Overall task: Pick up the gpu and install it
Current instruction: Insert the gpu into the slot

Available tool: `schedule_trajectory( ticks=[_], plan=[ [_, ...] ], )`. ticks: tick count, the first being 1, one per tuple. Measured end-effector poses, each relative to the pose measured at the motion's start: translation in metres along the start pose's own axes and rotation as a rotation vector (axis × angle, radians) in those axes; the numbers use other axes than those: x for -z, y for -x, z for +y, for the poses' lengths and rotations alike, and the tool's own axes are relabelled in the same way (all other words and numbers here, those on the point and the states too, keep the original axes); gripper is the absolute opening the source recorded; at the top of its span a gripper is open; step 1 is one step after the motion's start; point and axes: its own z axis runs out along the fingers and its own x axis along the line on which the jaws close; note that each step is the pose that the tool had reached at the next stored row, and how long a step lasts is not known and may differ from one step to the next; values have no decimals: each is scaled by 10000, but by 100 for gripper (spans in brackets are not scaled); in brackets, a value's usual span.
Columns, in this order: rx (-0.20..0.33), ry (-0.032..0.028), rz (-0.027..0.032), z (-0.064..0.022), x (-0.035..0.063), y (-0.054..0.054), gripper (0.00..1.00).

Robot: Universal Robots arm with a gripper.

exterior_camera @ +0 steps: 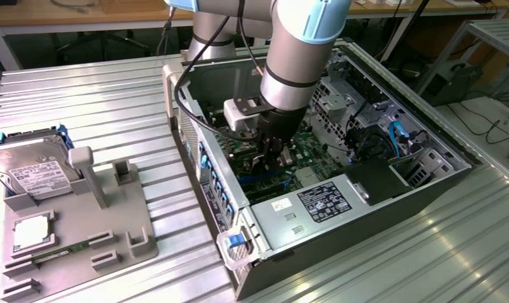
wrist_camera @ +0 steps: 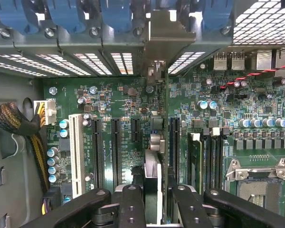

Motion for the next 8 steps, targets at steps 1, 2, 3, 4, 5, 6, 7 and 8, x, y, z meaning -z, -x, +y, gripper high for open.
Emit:
schedule_trajectory(
  ticks=[1, 2, 3, 4, 5, 6, 7, 8],
  plan=[
    [0, 0, 0, 0, 0, 0, 28],
    [0, 0, 1, 0, 0, 0, 28],
    [0, 0, 1, 0, -1, 0, 28],
    [0, -1, -1, 0, -5, 0, 28],
    [0, 0, 2, 0, -13, 0, 28],
    [1, 1, 4, 0, -21, -1, 28],
    [2, 2, 8, 0, -28, -1, 28],
    [2, 1, 7, 0, -33, -1, 28]
  ],
)
